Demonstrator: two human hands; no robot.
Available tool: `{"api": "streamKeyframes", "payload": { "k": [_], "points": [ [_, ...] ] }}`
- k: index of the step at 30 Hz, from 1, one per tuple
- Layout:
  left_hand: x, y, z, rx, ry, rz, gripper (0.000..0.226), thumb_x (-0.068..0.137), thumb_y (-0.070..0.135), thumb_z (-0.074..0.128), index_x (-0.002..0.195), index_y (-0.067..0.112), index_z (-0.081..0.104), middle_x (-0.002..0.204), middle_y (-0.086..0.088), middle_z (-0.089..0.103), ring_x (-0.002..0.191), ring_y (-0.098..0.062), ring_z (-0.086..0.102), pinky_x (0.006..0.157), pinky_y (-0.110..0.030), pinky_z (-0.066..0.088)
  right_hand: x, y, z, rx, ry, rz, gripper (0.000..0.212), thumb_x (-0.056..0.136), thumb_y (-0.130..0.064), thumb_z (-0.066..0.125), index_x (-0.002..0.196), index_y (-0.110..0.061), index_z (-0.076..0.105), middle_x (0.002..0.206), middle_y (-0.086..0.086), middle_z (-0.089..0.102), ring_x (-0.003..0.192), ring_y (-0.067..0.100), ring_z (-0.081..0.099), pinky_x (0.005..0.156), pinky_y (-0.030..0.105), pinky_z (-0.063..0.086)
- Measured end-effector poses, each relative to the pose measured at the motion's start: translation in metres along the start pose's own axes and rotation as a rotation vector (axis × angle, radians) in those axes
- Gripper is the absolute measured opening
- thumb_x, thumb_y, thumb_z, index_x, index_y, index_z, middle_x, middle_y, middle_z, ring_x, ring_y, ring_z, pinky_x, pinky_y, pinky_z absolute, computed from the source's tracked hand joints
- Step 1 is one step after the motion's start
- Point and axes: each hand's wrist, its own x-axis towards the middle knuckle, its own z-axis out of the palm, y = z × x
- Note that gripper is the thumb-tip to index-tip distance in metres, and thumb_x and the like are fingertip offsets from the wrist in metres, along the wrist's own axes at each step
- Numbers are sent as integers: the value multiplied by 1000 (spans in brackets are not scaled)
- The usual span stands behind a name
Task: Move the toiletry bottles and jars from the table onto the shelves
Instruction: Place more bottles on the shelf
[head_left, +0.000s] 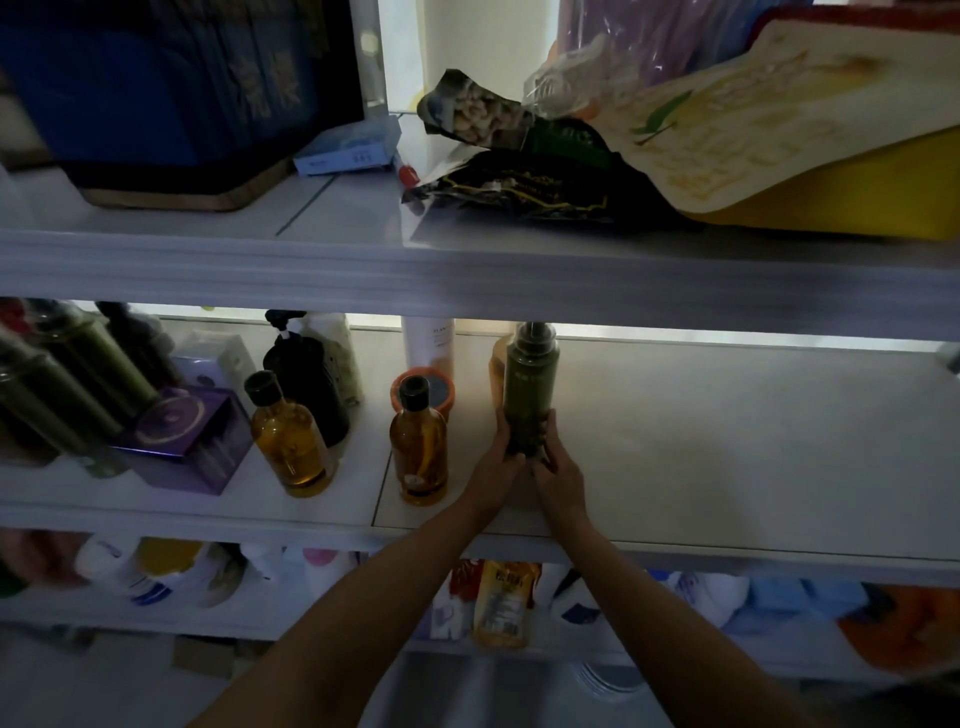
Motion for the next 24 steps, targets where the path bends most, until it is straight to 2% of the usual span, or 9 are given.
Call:
{"api": "streamKeyframes", "payload": {
  "k": [3,5,9,11,13,15,17,21,24],
  "points": [
    [-1,5,-2,-19,-36,-17,64,99,11,40,141,38,0,151,-5,26,128,-8,29,103,-26,30,1,2,-3,4,-41,11,65,97,-13,46,146,-34,10,145,9,42,128,26,44,95,25,37],
    [-2,9,-7,-13,-69,12,69,93,22,46,146,33,4,144,4,30,126,-4,31,103,-25,32,-1,-3,-9,21,-90,17,68,96,-18,49,144,-39,5,149,7,37,132,27,41,97,26,36],
    [-7,21,-14,63,-99,88,62,90,27,52,144,17,24,139,3,37,126,-9,39,99,-20,38,-12,-11,-27,-105,-126,36,72,94,-31,53,150,-20,8,152,8,28,135,25,34,97,25,28],
    [-13,22,-15,107,-96,90,50,90,28,53,135,20,34,132,-2,45,118,-14,46,95,-29,45,-21,-6,-36,-327,-111,-3,78,92,-39,55,150,-15,10,155,8,23,140,22,27,105,26,25],
    [-22,16,-17,272,-115,81,54,85,42,54,132,24,37,132,-7,46,117,-20,48,98,-45,46,-33,1,-46,-588,-178,-53,83,90,-50,51,150,-14,8,157,7,16,144,21,19,113,32,20],
    [-30,4,-22,525,-156,53,80,79,65,46,143,23,25,144,-5,36,128,-20,41,105,-47,40,-48,6,-54,-757,-274,-63,88,89,-60,43,150,-15,0,159,5,5,146,19,6,118,37,10],
    [-45,-2,-27,706,-209,58,91,78,74,41,149,23,14,153,-6,24,137,-23,31,110,-47,34,-67,7,-56,-815,-331,-62,92,88,-63,42,150,-15,-6,159,4,-3,146,18,-3,119,37,2],
    [-100,-4,-55,1052,-339,156,86,91,58,44,151,20,-4,160,-7,-3,147,-25,2,119,-45,12,-108,-12,-35,-810,-374,-76,94,87,-62,46,149,-18,-9,159,4,-7,146,18,-7,117,32,-3],
    [-153,-6,-97,1148,-320,167,84,93,55,41,151,17,-7,159,-7,-8,147,-21,-5,119,-38,1,-140,-43,-2,-790,-435,-112,98,81,-72,38,150,-17,-5,159,4,-4,146,18,-2,117,34,2]
  ]
}}
